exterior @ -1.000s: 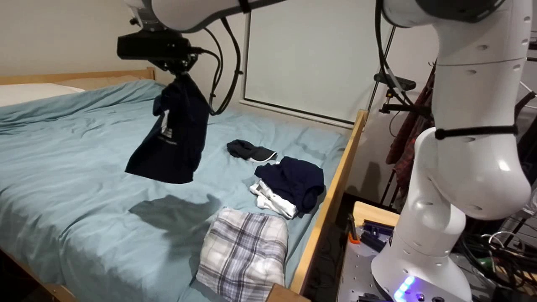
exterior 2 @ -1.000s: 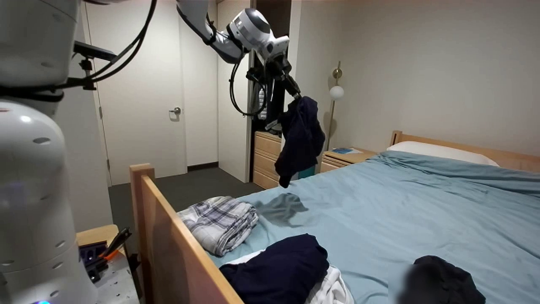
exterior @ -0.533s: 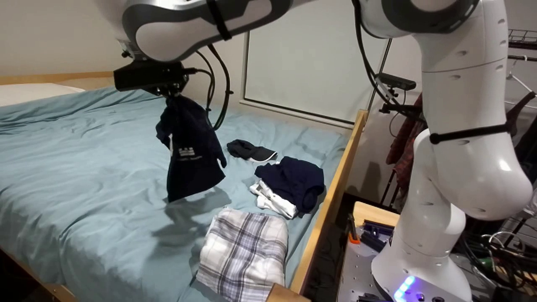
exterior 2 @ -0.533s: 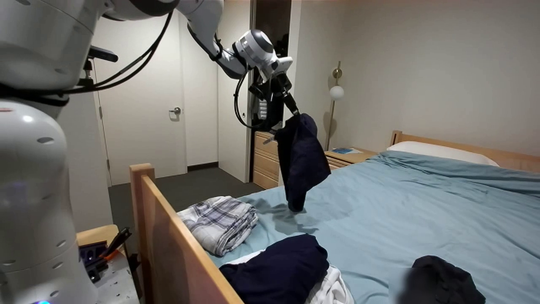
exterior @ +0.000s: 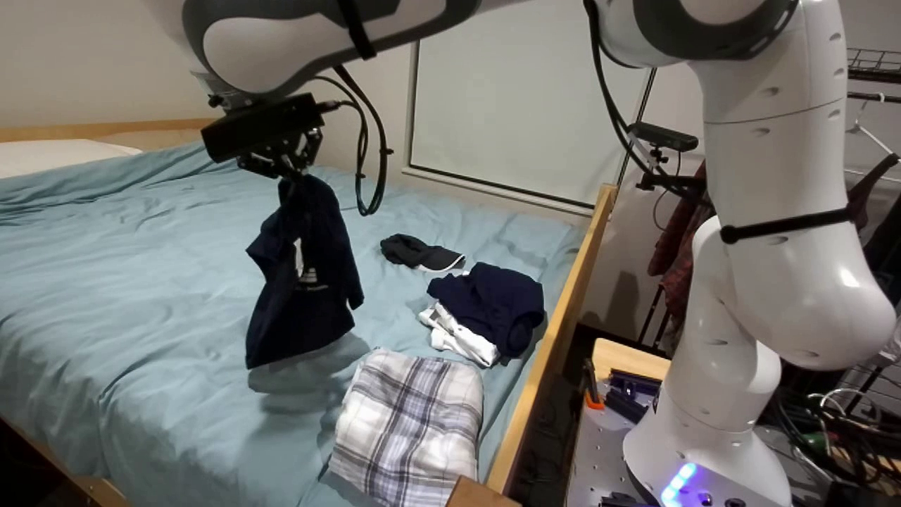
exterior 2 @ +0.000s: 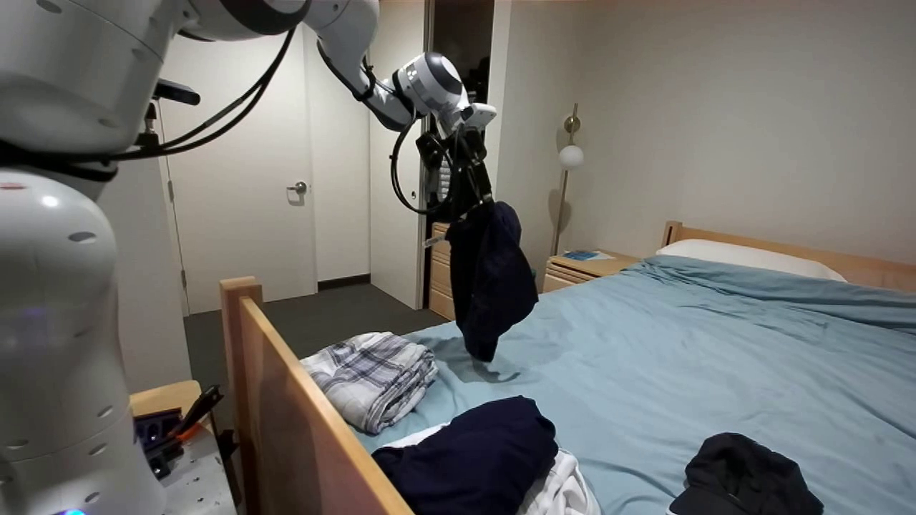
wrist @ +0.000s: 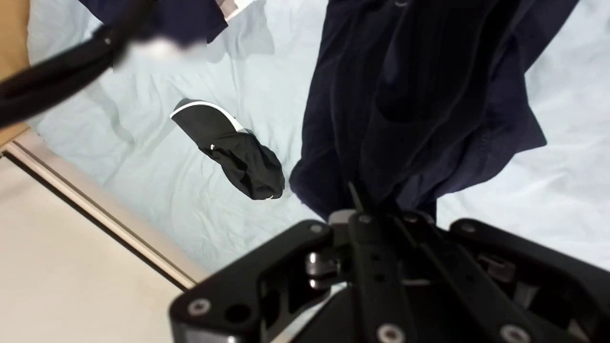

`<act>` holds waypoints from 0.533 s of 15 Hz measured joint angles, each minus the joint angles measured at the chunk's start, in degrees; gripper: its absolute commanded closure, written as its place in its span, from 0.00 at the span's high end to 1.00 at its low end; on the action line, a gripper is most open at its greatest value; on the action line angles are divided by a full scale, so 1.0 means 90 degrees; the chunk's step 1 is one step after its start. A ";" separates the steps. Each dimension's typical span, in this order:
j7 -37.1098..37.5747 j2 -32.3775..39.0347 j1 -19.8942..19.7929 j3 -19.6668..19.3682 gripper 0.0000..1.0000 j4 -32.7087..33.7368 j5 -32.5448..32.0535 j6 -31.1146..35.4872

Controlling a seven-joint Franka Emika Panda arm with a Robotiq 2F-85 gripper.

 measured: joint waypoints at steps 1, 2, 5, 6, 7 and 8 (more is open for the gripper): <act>-0.0073 0.0000 0.0066 0.0000 0.01 0.0000 0.0022 -0.0073; -0.0123 0.0000 0.0140 0.0001 0.01 0.0000 0.0042 -0.0153; -0.0222 0.0001 0.0324 0.0001 0.01 0.0000 0.0060 -0.0375; -0.0251 0.0002 0.0355 0.0001 0.01 0.0000 0.0063 -0.0401; -0.0286 0.0003 0.0365 -0.0001 0.01 0.0000 0.0065 -0.0403; -0.0320 0.0005 0.0364 -0.0019 0.01 0.0001 0.0086 -0.0403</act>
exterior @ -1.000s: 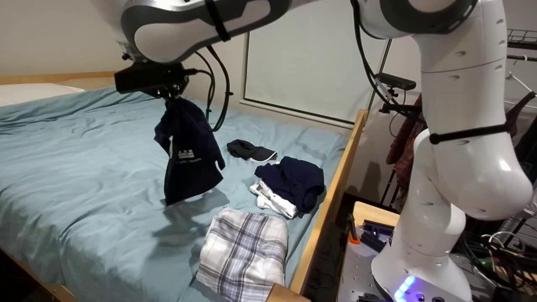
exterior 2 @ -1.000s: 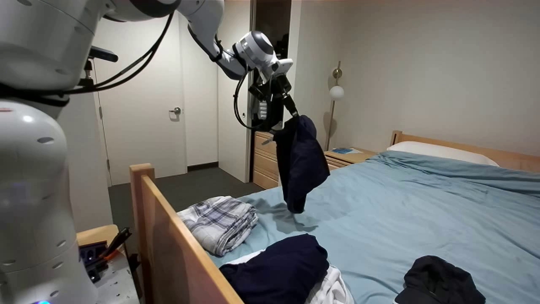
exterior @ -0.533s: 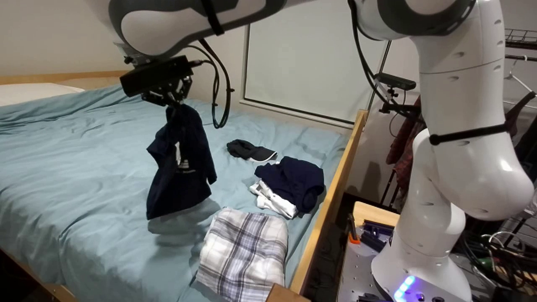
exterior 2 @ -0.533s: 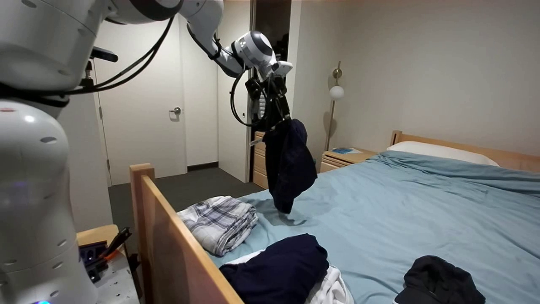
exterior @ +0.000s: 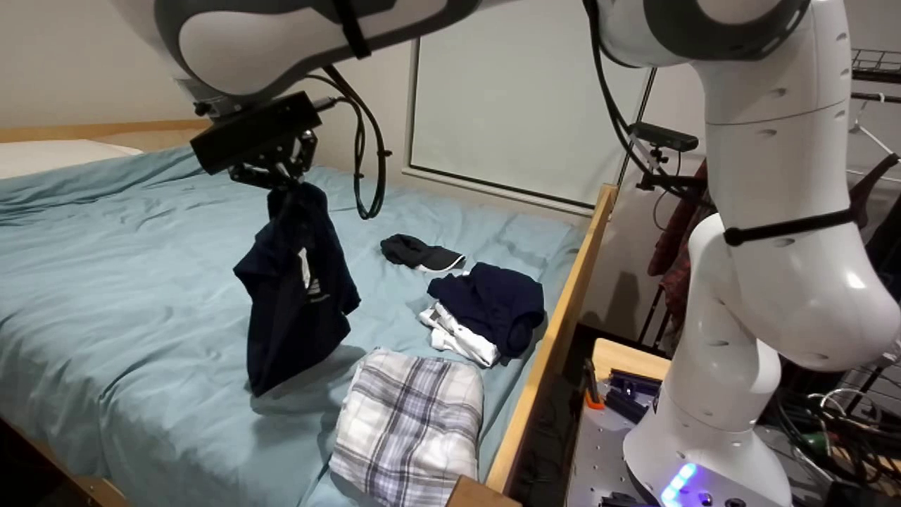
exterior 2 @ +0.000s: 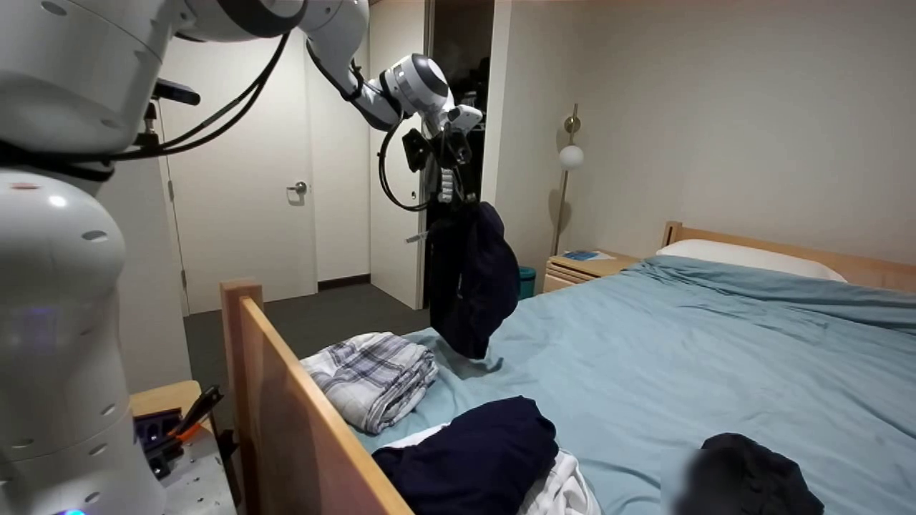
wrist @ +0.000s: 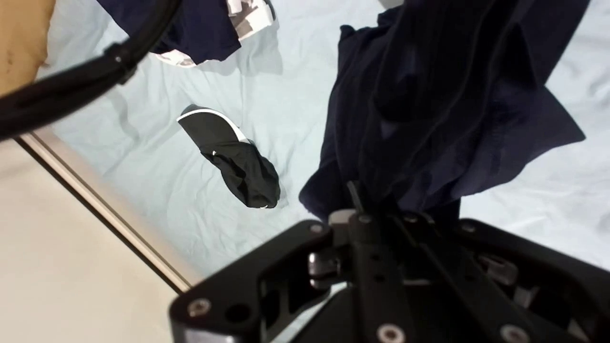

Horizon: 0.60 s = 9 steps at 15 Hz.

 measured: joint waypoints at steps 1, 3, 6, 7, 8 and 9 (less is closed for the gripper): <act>-0.0011 0.0004 -0.0011 -0.0044 0.01 0.0005 0.0027 0.0000; -0.0020 0.0016 -0.0050 -0.0159 0.01 0.0016 0.0154 -0.0001; -0.0020 0.0024 -0.0061 -0.0279 0.01 0.0009 0.0232 -0.0086; -0.0020 0.0025 -0.0061 -0.0285 0.01 -0.0005 0.0262 -0.0101; -0.0020 0.0031 -0.0061 -0.0292 0.01 -0.0018 0.0334 -0.0105; -0.0020 0.0042 -0.0061 -0.0300 0.01 -0.0028 0.0429 -0.0105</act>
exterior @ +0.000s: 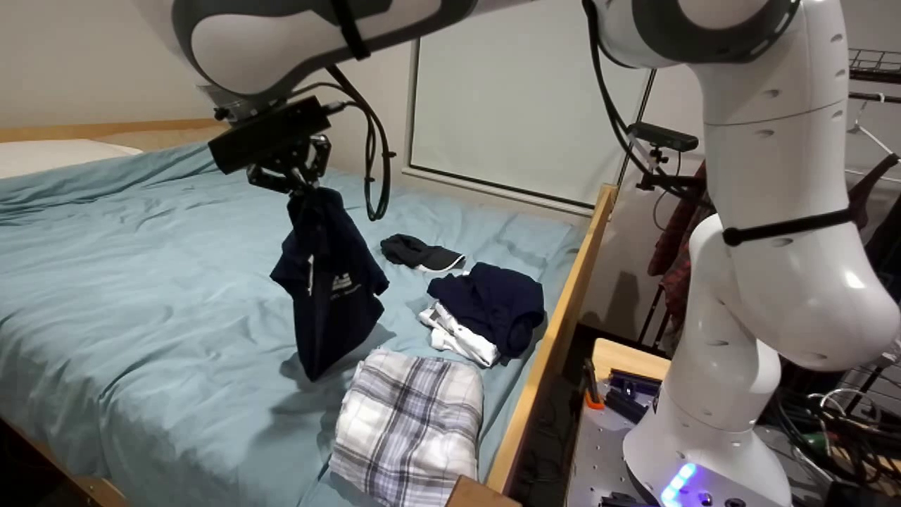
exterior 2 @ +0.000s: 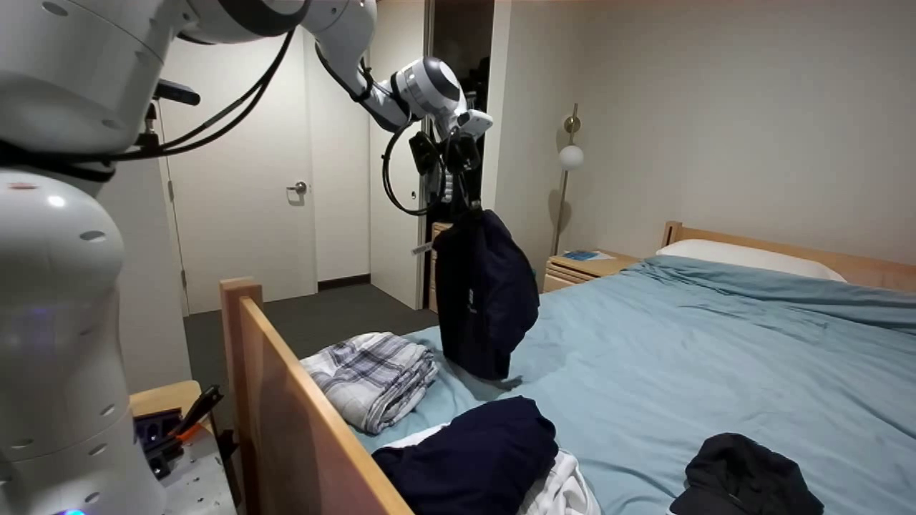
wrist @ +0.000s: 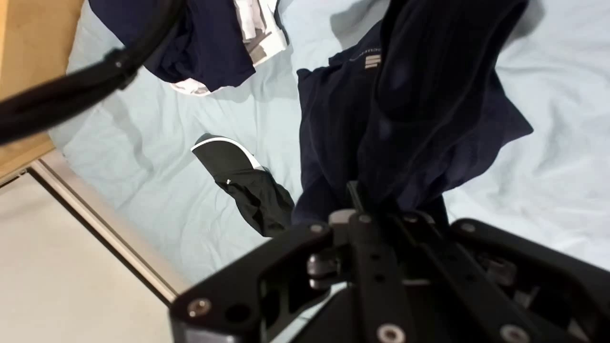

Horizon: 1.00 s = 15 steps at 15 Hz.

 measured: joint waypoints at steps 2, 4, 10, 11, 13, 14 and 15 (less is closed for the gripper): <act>-0.0012 0.0026 0.0000 -0.0012 0.01 -0.0009 0.0147 -0.0026; -0.0039 0.0048 0.0001 -0.0016 0.01 -0.0009 0.0263 -0.0132; -0.0052 0.0164 0.0000 -0.0147 0.01 0.0034 0.0334 -0.0356; -0.0052 0.0190 -0.0002 -0.0202 0.01 0.0050 0.0334 -0.0360; -0.0052 0.0211 -0.0001 -0.0278 0.01 0.0076 0.0334 -0.0382; -0.0051 0.0205 0.0004 -0.0286 0.01 0.0085 0.0334 -0.0389; -0.0045 0.0182 0.0017 -0.0286 0.01 0.0087 0.0334 -0.0392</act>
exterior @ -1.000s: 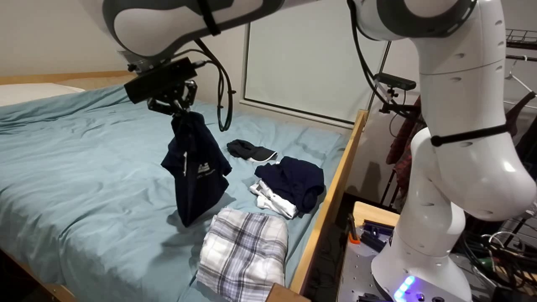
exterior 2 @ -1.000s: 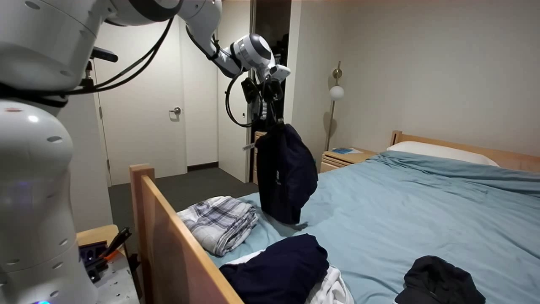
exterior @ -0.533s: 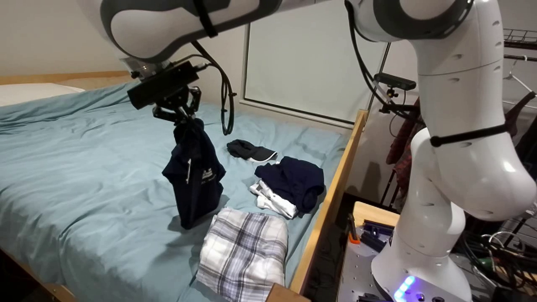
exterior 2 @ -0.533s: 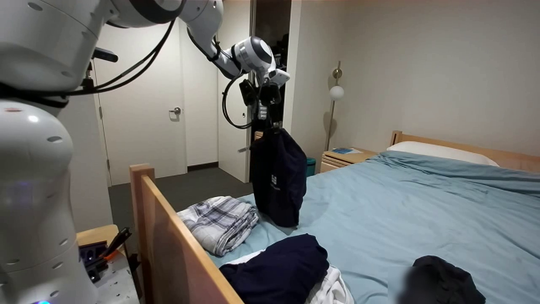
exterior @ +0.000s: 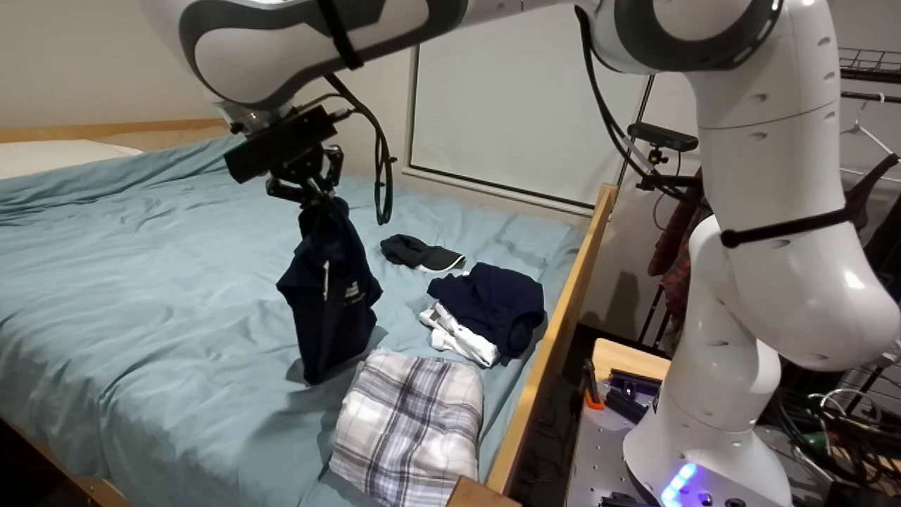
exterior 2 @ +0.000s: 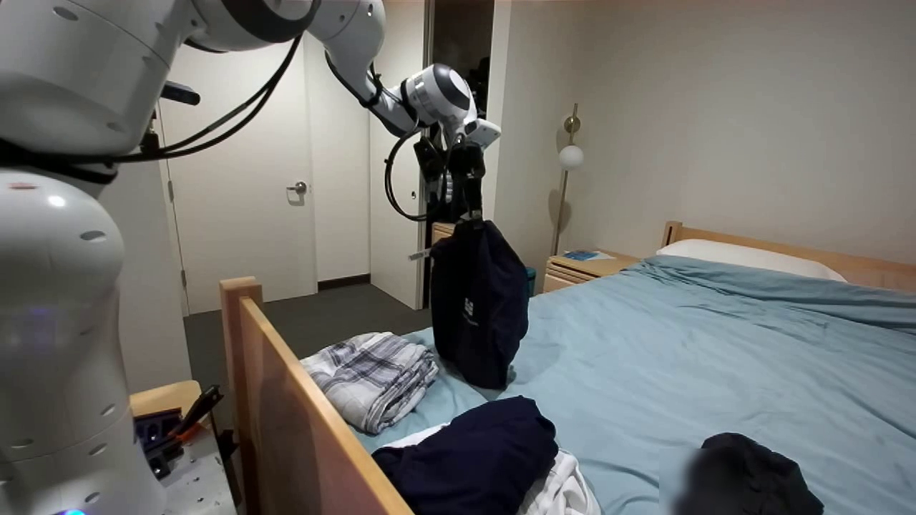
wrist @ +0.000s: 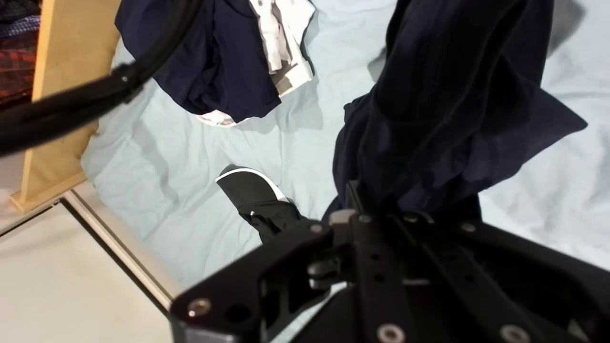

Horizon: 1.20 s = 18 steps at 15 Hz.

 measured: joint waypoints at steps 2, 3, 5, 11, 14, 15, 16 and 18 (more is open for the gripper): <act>0.0020 -0.0106 0.0062 0.0010 0.01 0.0001 -0.0015 -0.0003; 0.0021 -0.0180 0.0102 0.0020 0.01 0.0000 -0.0016 -0.0005; 0.0021 -0.0323 0.0190 0.0059 0.01 0.0000 -0.0017 -0.0069; -0.0043 -0.0380 0.0215 0.0186 0.01 -0.0004 0.0156 -0.0325; -0.0210 -0.0215 0.0110 0.0181 0.01 -0.0008 0.0414 -0.0358; -0.0311 -0.0141 0.0075 0.0181 0.01 -0.0008 0.0466 -0.0337; -0.0412 -0.0063 0.0046 0.0181 0.01 -0.0007 0.0496 -0.0297; -0.0540 0.0099 -0.0009 0.0167 0.01 -0.0003 0.0498 -0.0114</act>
